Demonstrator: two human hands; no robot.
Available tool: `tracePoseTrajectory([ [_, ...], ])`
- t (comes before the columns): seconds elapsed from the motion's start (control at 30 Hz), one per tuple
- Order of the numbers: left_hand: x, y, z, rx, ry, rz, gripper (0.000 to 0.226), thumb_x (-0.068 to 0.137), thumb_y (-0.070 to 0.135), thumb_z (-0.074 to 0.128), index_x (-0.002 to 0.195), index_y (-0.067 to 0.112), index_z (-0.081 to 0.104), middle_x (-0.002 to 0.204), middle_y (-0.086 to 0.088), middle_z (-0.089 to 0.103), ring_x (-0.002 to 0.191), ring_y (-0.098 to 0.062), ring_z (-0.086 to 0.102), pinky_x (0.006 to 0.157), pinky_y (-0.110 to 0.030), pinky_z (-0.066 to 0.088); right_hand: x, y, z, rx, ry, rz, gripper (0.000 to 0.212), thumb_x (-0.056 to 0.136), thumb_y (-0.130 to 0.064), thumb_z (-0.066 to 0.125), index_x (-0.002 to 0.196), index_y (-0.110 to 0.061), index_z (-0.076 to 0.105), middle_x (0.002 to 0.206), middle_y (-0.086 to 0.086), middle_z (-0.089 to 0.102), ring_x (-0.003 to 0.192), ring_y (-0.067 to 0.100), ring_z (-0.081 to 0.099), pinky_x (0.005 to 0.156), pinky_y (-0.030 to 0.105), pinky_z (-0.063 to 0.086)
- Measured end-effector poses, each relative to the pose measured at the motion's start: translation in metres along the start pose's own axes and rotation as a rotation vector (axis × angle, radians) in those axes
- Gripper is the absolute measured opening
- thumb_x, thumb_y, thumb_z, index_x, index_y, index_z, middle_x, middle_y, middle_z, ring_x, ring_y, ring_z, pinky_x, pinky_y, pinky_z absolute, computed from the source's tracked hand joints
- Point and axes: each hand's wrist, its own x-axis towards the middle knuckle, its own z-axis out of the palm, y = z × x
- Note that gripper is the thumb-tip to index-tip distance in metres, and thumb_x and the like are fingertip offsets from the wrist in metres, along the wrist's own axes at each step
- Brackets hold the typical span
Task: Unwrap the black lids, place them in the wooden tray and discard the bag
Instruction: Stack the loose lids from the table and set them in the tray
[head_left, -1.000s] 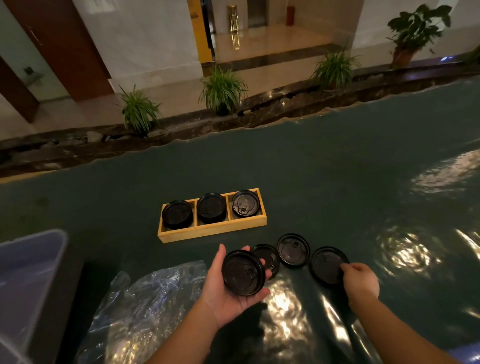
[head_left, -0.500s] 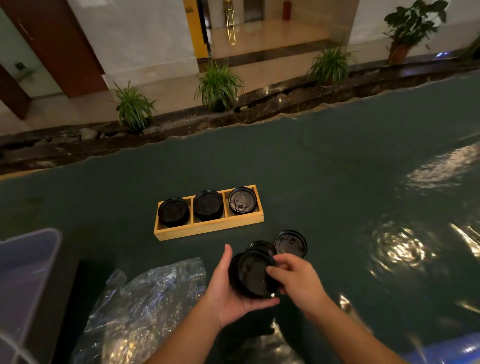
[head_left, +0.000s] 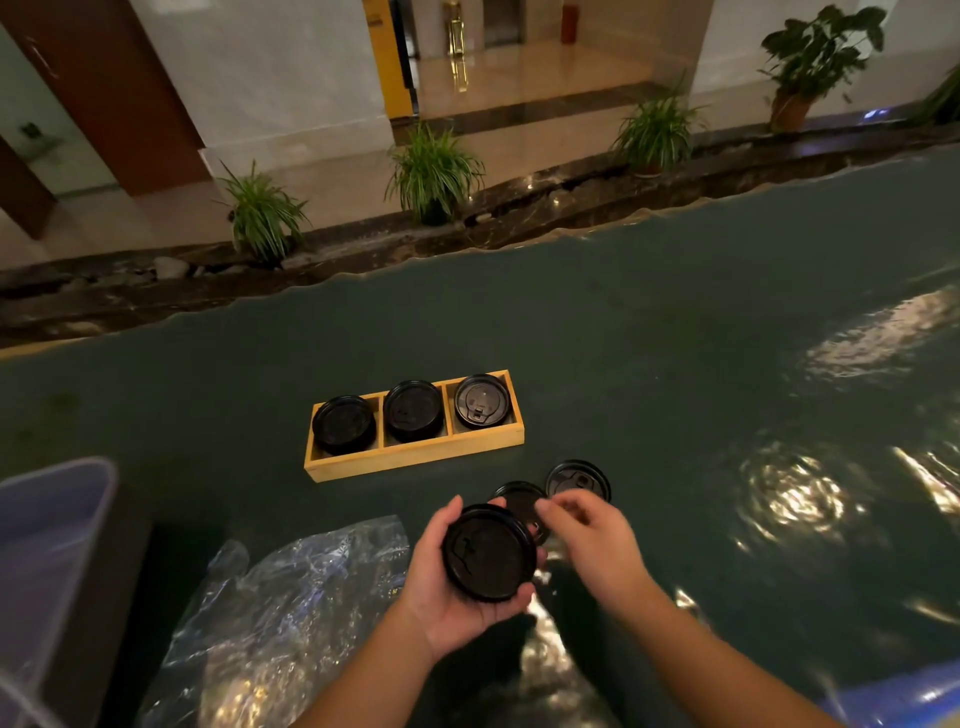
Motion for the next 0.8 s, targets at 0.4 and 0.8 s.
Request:
tracePoseTrajectory([
  [0.4, -0.012, 0.012, -0.007, -0.084, -0.057, 0.03, 0.048, 0.077, 0.052, 0.069, 0.112, 0.02, 0.071, 0.126, -0.023, 0.059, 0.113, -0.043, 0.057, 0.07, -0.051, 0.057, 0.09, 0.039, -0.027, -0.298, 0.296, 0.363, 0.048, 0.087, -0.028, 0.067, 0.13, -0.011, 0.056, 0.124, 0.011, 0.064, 0.109, 0.031, 0.061, 0.075, 0.029, 0.04],
  [0.8, -0.015, 0.021, -0.01, -0.069, -0.043, 0.046, 0.05, 0.073, 0.051, 0.073, 0.113, 0.02, 0.071, 0.129, -0.023, 0.059, 0.118, -0.044, 0.055, 0.07, -0.054, 0.056, 0.095, 0.048, -0.016, -0.526, 0.248, 0.549, 0.038, 0.087, -0.016, 0.062, 0.121, -0.002, 0.052, 0.116, 0.021, 0.063, 0.103, 0.037, 0.063, 0.077, 0.038, 0.051],
])
